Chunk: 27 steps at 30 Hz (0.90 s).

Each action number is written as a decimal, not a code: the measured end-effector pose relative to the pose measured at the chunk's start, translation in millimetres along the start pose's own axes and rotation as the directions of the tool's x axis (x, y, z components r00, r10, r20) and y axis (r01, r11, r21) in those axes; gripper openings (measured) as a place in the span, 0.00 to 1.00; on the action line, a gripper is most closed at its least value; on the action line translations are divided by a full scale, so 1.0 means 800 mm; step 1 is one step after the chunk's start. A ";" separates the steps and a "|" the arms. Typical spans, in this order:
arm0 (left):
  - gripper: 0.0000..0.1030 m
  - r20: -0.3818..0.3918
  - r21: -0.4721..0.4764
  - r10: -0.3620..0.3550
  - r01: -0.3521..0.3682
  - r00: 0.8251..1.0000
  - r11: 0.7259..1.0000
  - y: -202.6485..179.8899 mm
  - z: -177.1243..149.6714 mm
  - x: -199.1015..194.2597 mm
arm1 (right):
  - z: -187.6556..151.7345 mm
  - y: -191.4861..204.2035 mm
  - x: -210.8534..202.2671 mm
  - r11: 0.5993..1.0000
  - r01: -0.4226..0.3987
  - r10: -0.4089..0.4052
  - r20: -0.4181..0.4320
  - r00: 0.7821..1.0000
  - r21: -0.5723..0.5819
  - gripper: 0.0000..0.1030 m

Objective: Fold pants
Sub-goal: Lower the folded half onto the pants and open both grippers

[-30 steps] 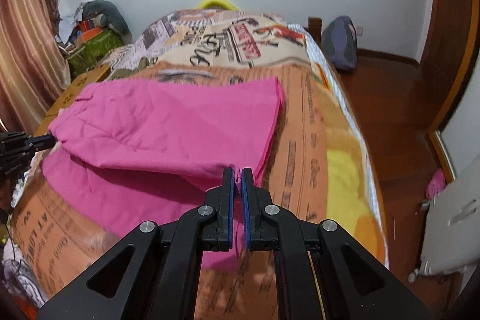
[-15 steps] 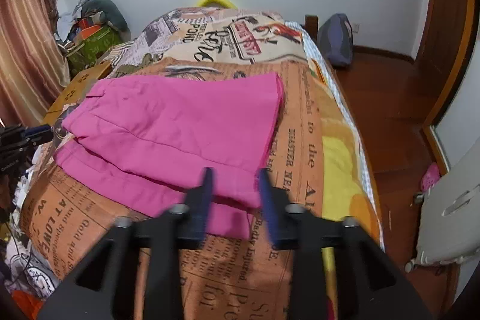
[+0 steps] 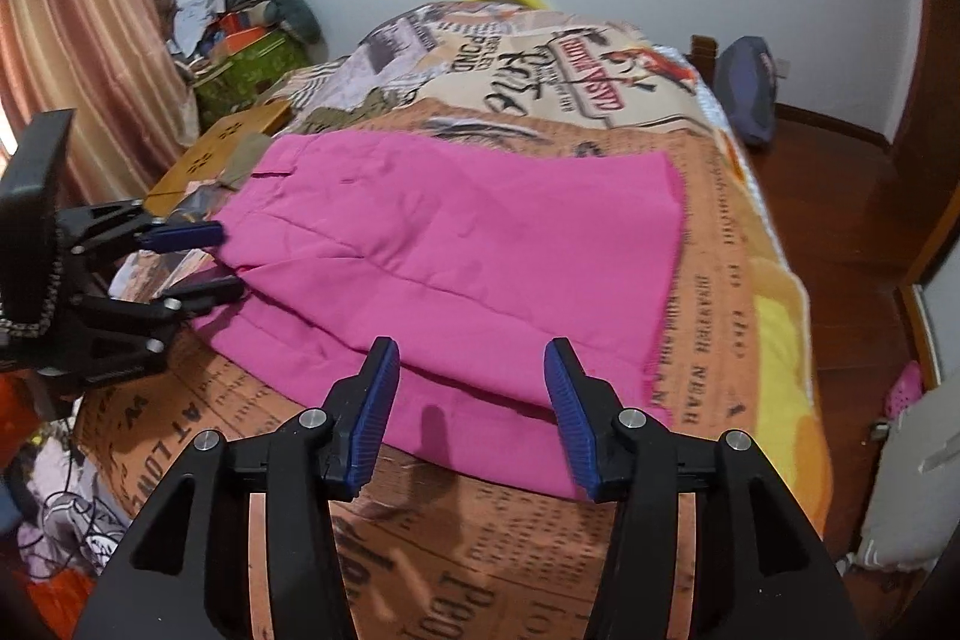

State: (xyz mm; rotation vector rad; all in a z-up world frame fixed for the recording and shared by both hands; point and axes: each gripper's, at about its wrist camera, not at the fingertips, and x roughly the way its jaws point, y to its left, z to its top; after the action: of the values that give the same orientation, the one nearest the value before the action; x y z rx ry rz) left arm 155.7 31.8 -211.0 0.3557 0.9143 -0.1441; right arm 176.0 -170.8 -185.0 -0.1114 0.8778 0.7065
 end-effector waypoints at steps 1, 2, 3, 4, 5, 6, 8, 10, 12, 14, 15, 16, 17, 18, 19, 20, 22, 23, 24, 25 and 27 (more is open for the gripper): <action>0.52 -0.003 0.009 -0.003 0.003 1.000 1.000 -0.001 0.000 0.003 | -0.001 0.002 0.003 1.000 -0.008 0.008 -0.007 1.000 -0.001 0.45; 0.53 -0.001 0.023 -0.002 0.002 1.000 1.000 -0.003 0.001 0.005 | -0.001 0.003 0.008 1.000 -0.016 0.015 -0.016 1.000 -0.002 0.45; 0.53 0.005 0.038 0.003 -0.003 1.000 0.999 -0.005 0.002 0.006 | -0.002 0.004 0.012 1.000 -0.019 0.019 -0.024 1.000 -0.002 0.45; 0.53 0.006 0.045 0.005 -0.005 1.000 0.999 -0.008 0.002 0.007 | -0.002 0.005 0.016 1.000 -0.022 0.022 -0.033 0.999 -0.003 0.45; 0.53 0.006 0.049 0.004 -0.004 1.000 0.999 -0.008 0.005 0.009 | -0.003 0.006 0.022 1.000 -0.026 0.026 -0.044 0.999 -0.002 0.45; 0.53 0.006 0.048 0.003 -0.003 1.000 0.999 -0.009 0.007 0.010 | -0.002 0.006 0.023 1.000 -0.029 0.029 -0.049 0.998 -0.002 0.45; 0.46 0.001 0.042 -0.008 0.008 1.000 0.999 -0.006 0.013 0.013 | -0.001 0.008 0.029 0.999 -0.033 0.032 -0.058 0.998 -0.006 0.45; 0.38 0.006 0.027 -0.014 0.013 1.000 1.000 -0.001 0.021 0.014 | 0.001 0.014 0.032 1.000 -0.016 0.015 -0.058 0.998 -0.025 0.45; 0.32 0.019 -0.004 -0.038 0.038 0.999 0.999 0.007 0.030 0.012 | 0.005 0.021 0.034 0.998 -0.017 0.013 -0.061 0.998 -0.057 0.45; 0.27 0.033 -0.032 -0.059 0.060 0.998 0.998 0.014 0.038 0.009 | 0.007 0.026 0.036 0.997 -0.015 0.010 -0.062 0.998 -0.080 0.45; 0.27 0.038 -0.038 -0.061 0.062 0.997 0.997 0.016 0.041 0.007 | 0.008 0.028 0.038 0.996 -0.016 0.010 -0.065 0.998 -0.089 0.45; 0.25 0.043 -0.043 -0.061 0.063 0.997 0.997 0.017 0.044 0.006 | 0.008 0.031 0.041 0.995 -0.013 0.006 -0.065 0.998 -0.104 0.45; 0.24 0.046 -0.046 -0.066 0.068 0.997 0.997 0.018 0.045 0.005 | 0.009 0.032 0.042 0.994 -0.003 -0.004 -0.056 0.998 -0.111 0.45; 0.24 0.047 -0.045 -0.070 0.072 0.996 0.996 0.017 0.046 0.004 | 0.010 0.031 0.043 0.993 0.014 -0.019 -0.042 0.999 -0.115 0.45; 0.24 0.046 -0.040 -0.068 0.069 0.997 0.997 0.016 0.046 0.003 | 0.010 0.029 0.043 0.993 0.036 -0.038 -0.018 0.999 -0.112 0.45; 0.24 0.044 -0.035 -0.065 0.067 0.997 0.997 0.014 0.045 0.003 | 0.011 0.026 0.043 0.994 0.050 -0.050 0.005 0.999 -0.102 0.45; 0.24 0.032 -0.030 -0.063 0.064 0.998 0.998 0.011 0.040 0.005 | 0.013 0.018 0.045 0.995 0.060 -0.059 0.011 0.998 -0.081 0.41; 0.24 0.025 -0.031 -0.063 0.064 0.998 0.997 0.011 0.038 0.007 | 0.015 0.016 0.045 0.996 0.057 -0.056 0.010 0.998 -0.073 0.35; 0.24 0.018 -0.033 -0.065 0.066 0.998 0.997 0.011 0.035 0.008 | 0.015 0.010 0.047 0.997 0.048 -0.048 0.000 0.999 -0.059 0.22; 0.25 0.009 -0.036 -0.068 0.068 0.998 0.997 0.011 0.031 0.009 | 0.015 0.008 0.048 0.998 0.042 -0.042 -0.007 0.999 -0.052 0.12; 0.25 0.000 -0.036 -0.073 0.073 0.997 0.997 0.009 0.025 0.011 | 0.014 0.004 0.047 0.999 0.022 -0.023 -0.014 1.000 -0.038 0.09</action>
State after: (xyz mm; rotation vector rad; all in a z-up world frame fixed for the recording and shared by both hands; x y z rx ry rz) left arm 178.0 31.8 -205.6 0.2889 0.9309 -0.1947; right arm 197.8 -144.5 -204.6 -0.1602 0.8762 0.7022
